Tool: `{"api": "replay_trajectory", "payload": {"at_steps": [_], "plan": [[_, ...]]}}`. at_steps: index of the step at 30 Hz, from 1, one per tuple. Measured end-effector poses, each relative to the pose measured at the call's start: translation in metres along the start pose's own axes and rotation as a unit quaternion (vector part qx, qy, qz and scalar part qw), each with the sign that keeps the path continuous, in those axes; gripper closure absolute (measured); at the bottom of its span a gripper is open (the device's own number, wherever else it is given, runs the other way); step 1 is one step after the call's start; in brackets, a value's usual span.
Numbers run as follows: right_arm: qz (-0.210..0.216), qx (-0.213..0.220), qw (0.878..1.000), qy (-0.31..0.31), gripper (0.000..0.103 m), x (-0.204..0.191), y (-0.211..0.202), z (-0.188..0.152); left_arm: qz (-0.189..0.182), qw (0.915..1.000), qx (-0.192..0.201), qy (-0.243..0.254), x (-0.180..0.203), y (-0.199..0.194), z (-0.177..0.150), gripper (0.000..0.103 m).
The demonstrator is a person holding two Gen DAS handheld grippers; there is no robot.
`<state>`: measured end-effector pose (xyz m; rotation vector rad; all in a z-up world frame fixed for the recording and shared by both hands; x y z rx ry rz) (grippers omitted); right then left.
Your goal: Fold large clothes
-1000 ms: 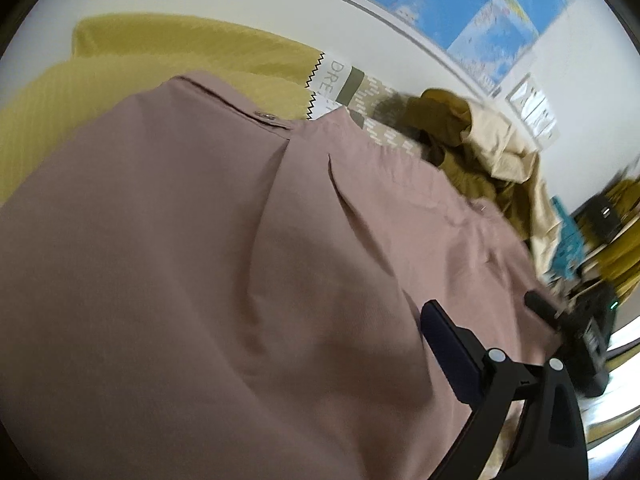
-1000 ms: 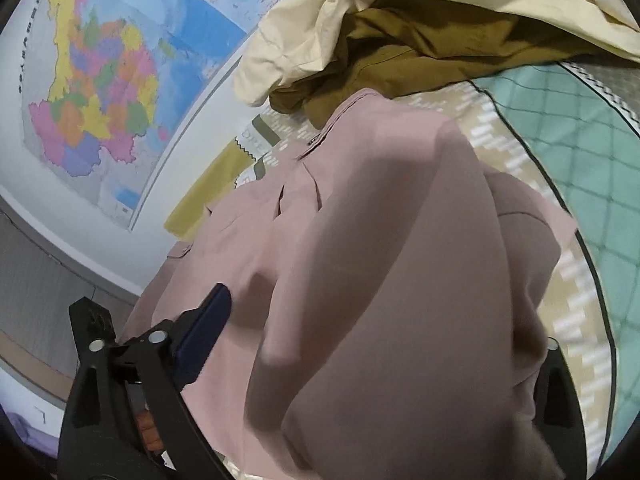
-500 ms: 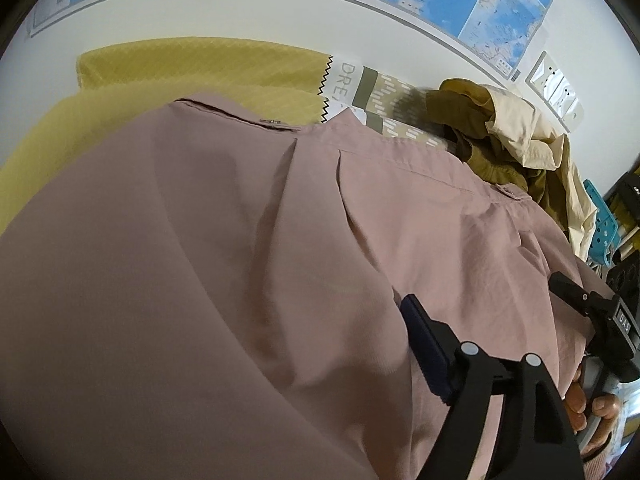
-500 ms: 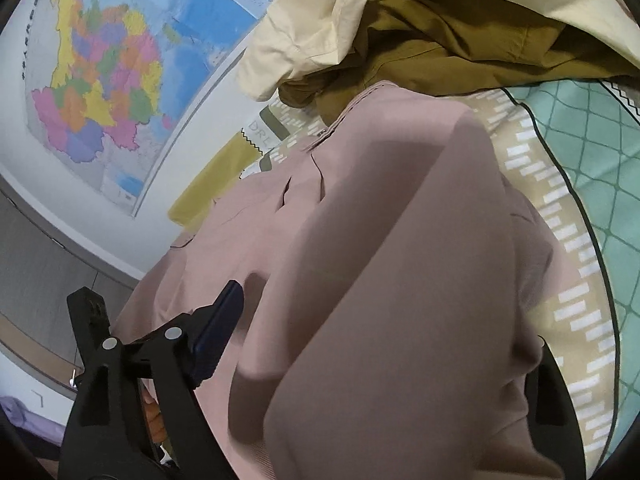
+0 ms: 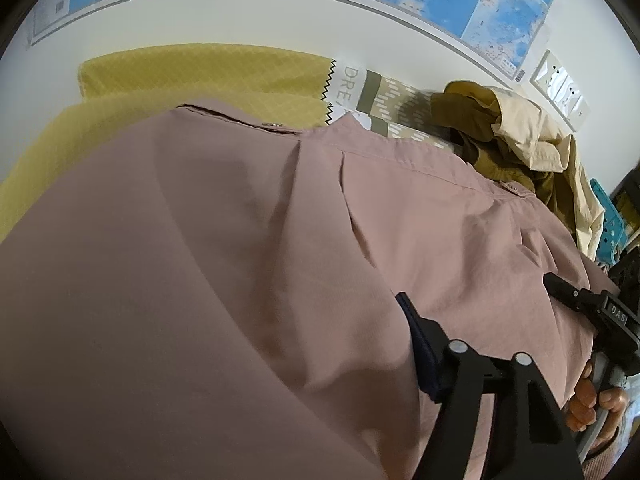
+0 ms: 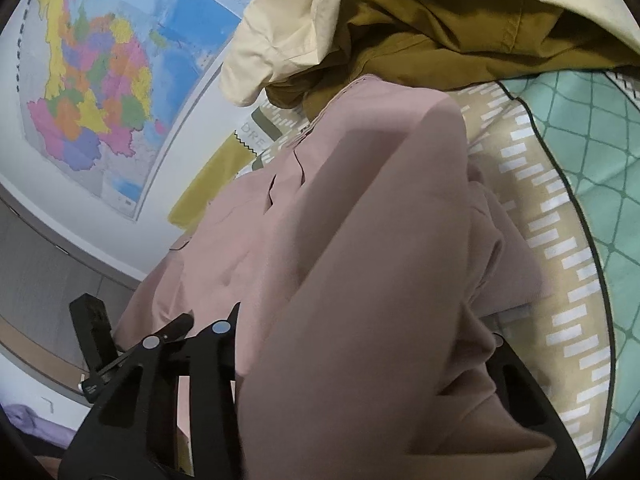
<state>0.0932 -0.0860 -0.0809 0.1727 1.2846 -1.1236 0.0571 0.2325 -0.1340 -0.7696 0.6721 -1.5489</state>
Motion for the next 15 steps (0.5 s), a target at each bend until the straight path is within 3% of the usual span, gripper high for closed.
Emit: {"api": "replay_trajectory", "payload": {"at_steps": [4, 6, 11, 13, 15], "plan": [[0.007, -0.01, 1.0, -0.005, 0.043, -0.007, 0.004, 0.002, -0.001, 1.0, 0.001, 0.0, -0.001, 0.001, 0.002, 0.036], [0.003, -0.01, 1.0, -0.011, 0.043, -0.01, 0.007, 0.003, -0.004, 1.0, 0.002, -0.001, 0.0, 0.002, 0.003, 0.036], [-0.003, -0.01, 1.0, -0.011, 0.061, -0.008, 0.011, 0.005, -0.007, 1.0, 0.003, -0.002, 0.0, 0.004, 0.005, 0.034], [0.0, -0.015, 1.0, -0.009, 0.073, -0.009, 0.013, 0.005, -0.003, 1.0, 0.004, -0.002, 0.0, 0.004, 0.006, 0.041], [0.009, -0.02, 1.0, -0.009, 0.076, -0.013, 0.013, 0.005, -0.009, 0.9999, 0.003, -0.008, -0.002, 0.004, 0.007, 0.055]]}}
Point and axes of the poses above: each gripper's, at about its wrist camera, not at the fingertips, and y roughly the way its jaws point, x to its right, z to its top, the point moved 9 cm from there along y, roughly the way its jaws point, and after that the axes turned 13 degrees about y, right-handed, at the moved point
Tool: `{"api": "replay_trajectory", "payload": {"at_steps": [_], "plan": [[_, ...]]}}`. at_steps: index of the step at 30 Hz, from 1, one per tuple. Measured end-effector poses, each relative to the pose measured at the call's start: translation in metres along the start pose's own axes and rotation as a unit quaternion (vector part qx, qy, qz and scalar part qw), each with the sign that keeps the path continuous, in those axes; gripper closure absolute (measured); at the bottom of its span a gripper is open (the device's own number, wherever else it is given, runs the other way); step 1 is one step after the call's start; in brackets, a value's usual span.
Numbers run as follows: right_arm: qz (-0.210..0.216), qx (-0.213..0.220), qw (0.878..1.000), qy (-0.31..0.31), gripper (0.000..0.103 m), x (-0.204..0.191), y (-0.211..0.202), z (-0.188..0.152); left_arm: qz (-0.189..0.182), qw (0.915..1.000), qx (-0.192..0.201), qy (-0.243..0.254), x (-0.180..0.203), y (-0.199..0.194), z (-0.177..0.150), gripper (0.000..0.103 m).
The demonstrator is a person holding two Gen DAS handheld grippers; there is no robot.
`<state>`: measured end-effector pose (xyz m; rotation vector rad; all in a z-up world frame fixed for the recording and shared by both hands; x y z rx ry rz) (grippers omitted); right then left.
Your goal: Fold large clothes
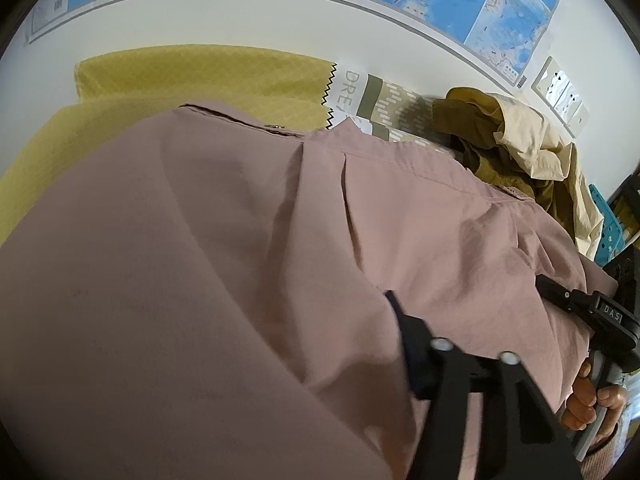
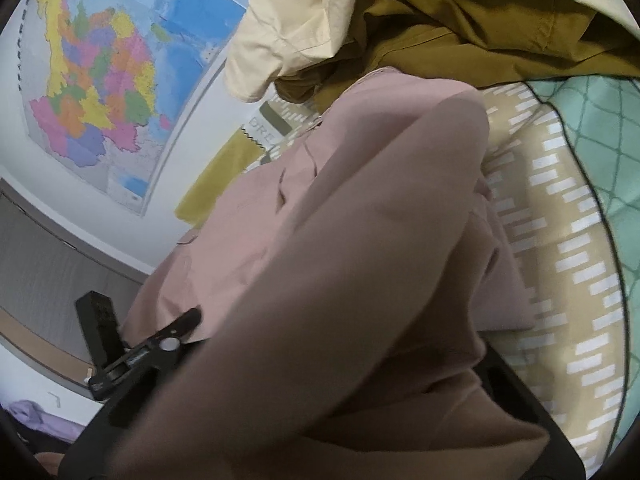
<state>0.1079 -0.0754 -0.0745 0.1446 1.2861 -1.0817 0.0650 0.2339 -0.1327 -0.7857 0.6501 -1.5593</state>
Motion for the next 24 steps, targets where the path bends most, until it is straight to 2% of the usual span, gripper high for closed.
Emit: {"api": "replay_trajectory", "payload": {"at_steps": [3, 6, 12, 16, 21, 24], "plan": [[0.003, -0.002, 1.0, -0.015, 0.08, -0.011, -0.002, -0.002, -0.009, 0.9999, 0.001, -0.006, -0.001, -0.003, 0.004, 0.069], [0.018, -0.001, 1.0, -0.025, 0.082, -0.028, -0.007, -0.001, -0.014, 0.9999, 0.009, 0.002, 0.002, -0.011, 0.01, 0.077], [0.046, -0.01, 0.998, -0.049, 0.085, -0.071, -0.01, 0.0, -0.031, 0.999, 0.029, 0.014, -0.003, -0.034, 0.033, 0.085], [0.073, -0.022, 0.993, -0.088, 0.087, -0.121, -0.005, 0.005, -0.023, 0.9979, 0.058, 0.017, -0.025, -0.06, 0.063, 0.086], [0.11, -0.019, 0.983, -0.148, 0.087, -0.199, 0.015, 0.019, 0.041, 0.9935, 0.105, 0.02, -0.082, -0.106, 0.111, 0.086], [0.138, -0.024, 0.976, -0.168, 0.087, -0.251, 0.046, 0.031, 0.087, 0.9886, 0.123, 0.007, -0.127, -0.124, 0.136, 0.086]]}}
Point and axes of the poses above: each gripper's, at about its wrist camera, not at the fingertips, and y roughly the way its jaws point, x to its right, z to its top, the point moved 9 cm from there along y, roughly the way its jaws point, and after that the axes turned 13 degrees about y, right-handed, at the moved point
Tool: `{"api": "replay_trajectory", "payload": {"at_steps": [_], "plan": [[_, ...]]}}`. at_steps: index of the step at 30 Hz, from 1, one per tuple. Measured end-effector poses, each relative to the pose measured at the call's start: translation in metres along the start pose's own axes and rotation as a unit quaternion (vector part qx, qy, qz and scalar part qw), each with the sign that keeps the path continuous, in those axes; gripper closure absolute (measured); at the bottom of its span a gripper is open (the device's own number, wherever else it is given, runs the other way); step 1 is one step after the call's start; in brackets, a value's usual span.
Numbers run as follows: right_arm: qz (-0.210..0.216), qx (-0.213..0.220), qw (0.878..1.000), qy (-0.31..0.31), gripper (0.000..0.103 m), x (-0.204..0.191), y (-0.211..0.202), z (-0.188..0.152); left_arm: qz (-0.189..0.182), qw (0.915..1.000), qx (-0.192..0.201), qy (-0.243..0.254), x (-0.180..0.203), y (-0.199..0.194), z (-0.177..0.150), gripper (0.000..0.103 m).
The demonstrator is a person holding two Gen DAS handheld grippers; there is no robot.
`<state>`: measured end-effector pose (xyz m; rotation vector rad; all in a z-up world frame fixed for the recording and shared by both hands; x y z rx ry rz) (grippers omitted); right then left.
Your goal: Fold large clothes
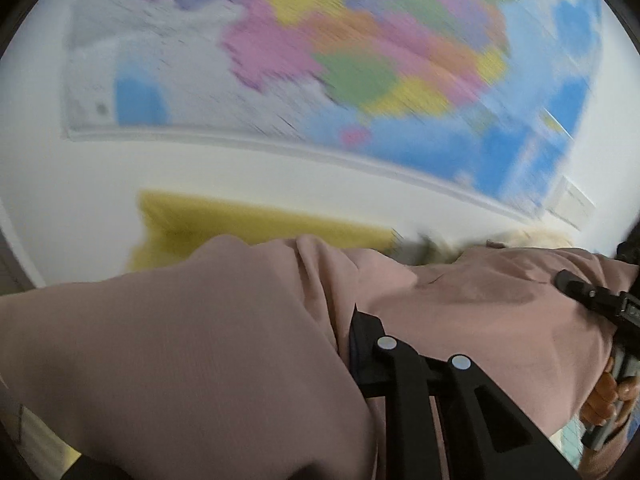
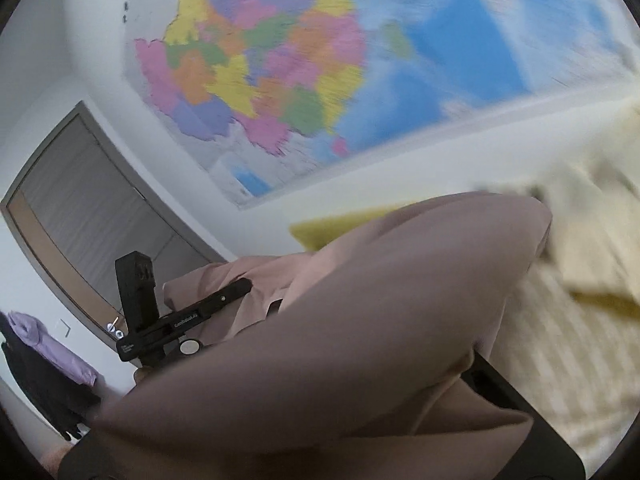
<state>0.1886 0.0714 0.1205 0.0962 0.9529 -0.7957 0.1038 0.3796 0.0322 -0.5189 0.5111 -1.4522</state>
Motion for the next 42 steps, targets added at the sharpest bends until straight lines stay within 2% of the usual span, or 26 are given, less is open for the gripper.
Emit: {"api": "replay_trajectory", "payload": {"at_steps": [5, 8, 11, 13, 14, 15, 17, 18, 20, 21, 22, 25, 26, 27, 28, 29, 30, 32, 34, 36, 37, 39, 41, 42], "plan": [[0.044, -0.015, 0.999, -0.008, 0.088, -0.041, 0.079, 0.027, 0.092, 0.9956, 0.016, -0.013, -0.076, 0.005, 0.027, 0.086], [0.064, -0.04, 0.997, -0.024, 0.088, -0.058, 0.13, 0.021, 0.142, 0.9892, 0.023, -0.024, -0.129, 0.016, 0.031, 0.086], [0.059, -0.074, 0.995, -0.02, 0.087, -0.048, 0.18, -0.003, 0.161, 0.9854, 0.01, -0.054, -0.177, 0.038, 0.011, 0.086], [0.037, -0.127, 0.991, 0.009, 0.086, -0.025, 0.221, -0.033, 0.174, 0.982, -0.02, -0.071, -0.206, 0.059, -0.018, 0.085], [0.019, -0.166, 0.986, 0.02, 0.086, -0.01, 0.242, -0.053, 0.182, 0.978, -0.054, -0.087, -0.222, 0.077, -0.042, 0.085], [0.001, -0.191, 0.981, 0.03, 0.082, 0.004, 0.254, -0.07, 0.181, 0.9764, -0.068, -0.096, -0.228, 0.085, -0.055, 0.085], [-0.002, -0.215, 0.976, 0.04, 0.073, 0.016, 0.26, -0.086, 0.182, 0.9738, -0.085, -0.107, -0.24, 0.097, -0.078, 0.084], [-0.001, -0.217, 0.975, 0.038, 0.063, 0.02, 0.256, -0.089, 0.175, 0.9735, -0.085, -0.12, -0.245, 0.098, -0.084, 0.081], [-0.004, -0.218, 0.975, 0.036, 0.05, 0.026, 0.244, -0.087, 0.158, 0.9743, -0.079, -0.14, -0.251, 0.095, -0.089, 0.08], [-0.004, -0.219, 0.975, 0.039, 0.036, 0.03, 0.234, -0.084, 0.155, 0.9747, -0.078, -0.14, -0.253, 0.093, -0.089, 0.079], [-0.004, -0.217, 0.975, 0.042, 0.029, 0.034, 0.225, -0.079, 0.152, 0.9756, -0.078, -0.138, -0.253, 0.092, -0.089, 0.078], [-0.002, -0.207, 0.976, 0.063, 0.027, 0.052, 0.199, -0.067, 0.153, 0.9762, -0.083, -0.129, -0.253, 0.092, -0.088, 0.077], [-0.005, -0.203, 0.976, 0.082, 0.027, 0.064, 0.193, -0.064, 0.156, 0.9761, -0.084, -0.126, -0.256, 0.092, -0.088, 0.077], [-0.002, -0.199, 0.975, 0.098, 0.034, 0.073, 0.19, -0.062, 0.157, 0.9758, -0.086, -0.126, -0.255, 0.092, -0.089, 0.077], [-0.009, -0.197, 0.975, 0.1, 0.052, 0.079, 0.19, -0.065, 0.158, 0.9754, -0.088, -0.126, -0.256, 0.093, -0.088, 0.077], [-0.017, -0.199, 0.975, 0.1, 0.063, 0.084, 0.193, -0.067, 0.162, 0.9748, -0.09, -0.125, -0.248, 0.093, -0.089, 0.077], [-0.018, -0.21, 0.972, 0.099, 0.083, 0.085, 0.201, -0.072, 0.163, 0.9742, -0.092, -0.125, -0.249, 0.096, -0.088, 0.078], [-0.03, -0.215, 0.972, 0.085, 0.092, 0.08, 0.215, -0.077, 0.164, 0.9742, -0.094, -0.123, -0.252, 0.095, -0.083, 0.081], [-0.024, -0.196, 0.978, 0.062, 0.095, 0.067, 0.216, -0.072, 0.172, 0.9736, -0.087, -0.122, -0.258, 0.093, -0.075, 0.083], [-0.009, -0.194, 0.979, 0.057, 0.095, 0.055, 0.223, -0.07, 0.184, 0.9713, -0.075, -0.13, -0.268, 0.09, -0.068, 0.083], [-0.012, -0.203, 0.978, 0.054, 0.095, 0.056, 0.225, -0.074, 0.189, 0.9701, -0.074, -0.133, -0.271, 0.091, -0.069, 0.083], [-0.04, -0.218, 0.974, 0.038, 0.094, 0.067, 0.225, -0.087, 0.191, 0.9675, -0.096, -0.135, -0.272, 0.102, -0.082, 0.078], [-0.042, -0.228, 0.972, 0.046, 0.083, 0.076, 0.219, -0.093, 0.213, 0.9655, -0.113, -0.099, -0.266, 0.105, -0.089, 0.066], [-0.049, -0.228, 0.971, 0.054, 0.074, 0.08, 0.214, -0.093, 0.223, 0.9642, -0.116, -0.085, -0.263, 0.103, -0.09, 0.058]]}}
Point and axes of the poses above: each gripper's, at about its wrist camera, not at the fingertips, and y roughly the way its jaws point, x to its right, z to its top, the point moved 9 cm from there along y, roughly the way its jaws point, and after that the axes turned 13 degrees about y, right-handed, at the moved point
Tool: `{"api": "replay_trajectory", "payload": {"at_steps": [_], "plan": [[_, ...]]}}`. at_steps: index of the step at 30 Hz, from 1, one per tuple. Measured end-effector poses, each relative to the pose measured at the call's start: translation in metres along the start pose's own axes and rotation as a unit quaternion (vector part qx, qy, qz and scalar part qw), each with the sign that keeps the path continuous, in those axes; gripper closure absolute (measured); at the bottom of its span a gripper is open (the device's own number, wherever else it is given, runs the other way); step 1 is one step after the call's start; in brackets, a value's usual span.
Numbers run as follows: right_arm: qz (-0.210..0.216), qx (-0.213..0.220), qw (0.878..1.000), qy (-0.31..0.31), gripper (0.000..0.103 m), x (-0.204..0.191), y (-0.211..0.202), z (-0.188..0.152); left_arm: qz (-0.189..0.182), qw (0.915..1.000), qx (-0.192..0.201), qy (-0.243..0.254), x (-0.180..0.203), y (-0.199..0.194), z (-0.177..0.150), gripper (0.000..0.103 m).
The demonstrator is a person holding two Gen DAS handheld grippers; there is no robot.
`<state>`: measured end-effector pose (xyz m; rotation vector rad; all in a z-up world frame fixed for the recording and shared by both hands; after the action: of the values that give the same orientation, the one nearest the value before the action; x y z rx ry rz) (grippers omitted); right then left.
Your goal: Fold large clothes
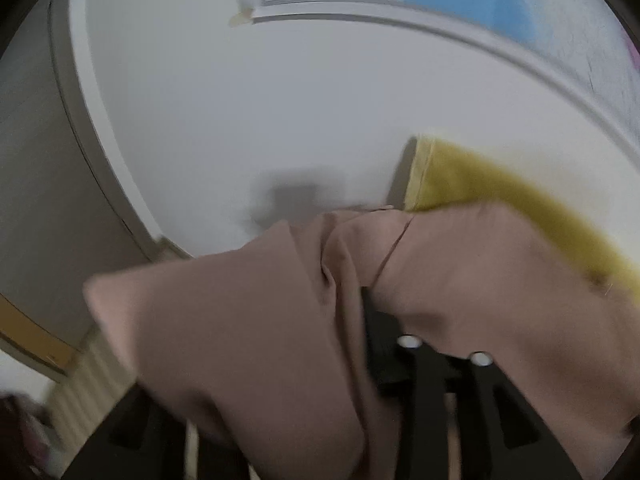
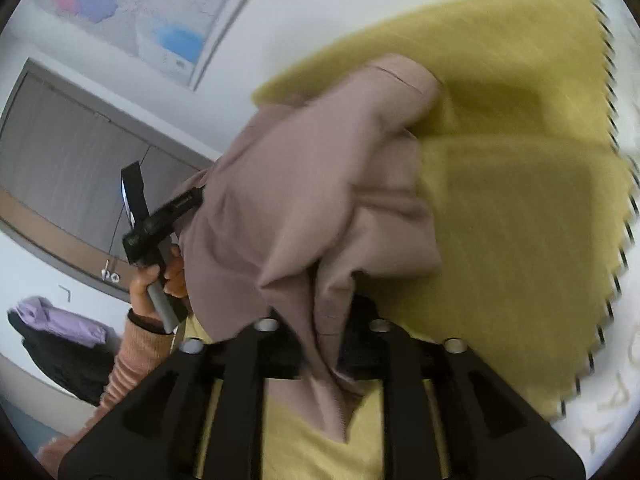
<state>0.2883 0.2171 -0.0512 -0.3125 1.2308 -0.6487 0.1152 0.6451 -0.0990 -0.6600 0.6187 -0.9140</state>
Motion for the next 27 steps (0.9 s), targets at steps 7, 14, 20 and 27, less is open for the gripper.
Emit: {"api": "replay_trajectory", "payload": {"at_steps": [7, 14, 20, 27], "plan": [[-0.066, 0.066, 0.993, -0.077, 0.049, -0.013, -0.047, 0.001, 0.019, 0.9992, 0.024, 0.025, 0.003, -0.044, -0.006, 0.033], [-0.093, 0.134, 0.975, -0.15, 0.049, -0.054, -0.073, 0.006, 0.055, 0.9953, 0.064, 0.049, 0.005, -0.088, -0.013, 0.019], [-0.114, 0.109, 0.97, -0.185, 0.055, -0.077, -0.03, 0.017, -0.009, 0.9927, 0.105, 0.059, 0.045, -0.129, -0.02, 0.016], [-0.156, 0.077, 0.971, -0.165, 0.06, -0.047, 0.004, 0.016, -0.051, 0.9896, 0.098, 0.091, 0.105, -0.126, -0.038, 0.015]]}}
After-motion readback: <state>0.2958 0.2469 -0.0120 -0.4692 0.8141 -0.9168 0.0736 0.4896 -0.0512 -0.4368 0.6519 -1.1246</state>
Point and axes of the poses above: each gripper's, at about its wrist camera, not at the fingertips, and y roughly the way its jaws point, x to its right, z to its top, the point moved 9 cm from there along y, roughly the way its jaws point, and after that the axes turned 13 degrees about y, right-handed, at the moved point
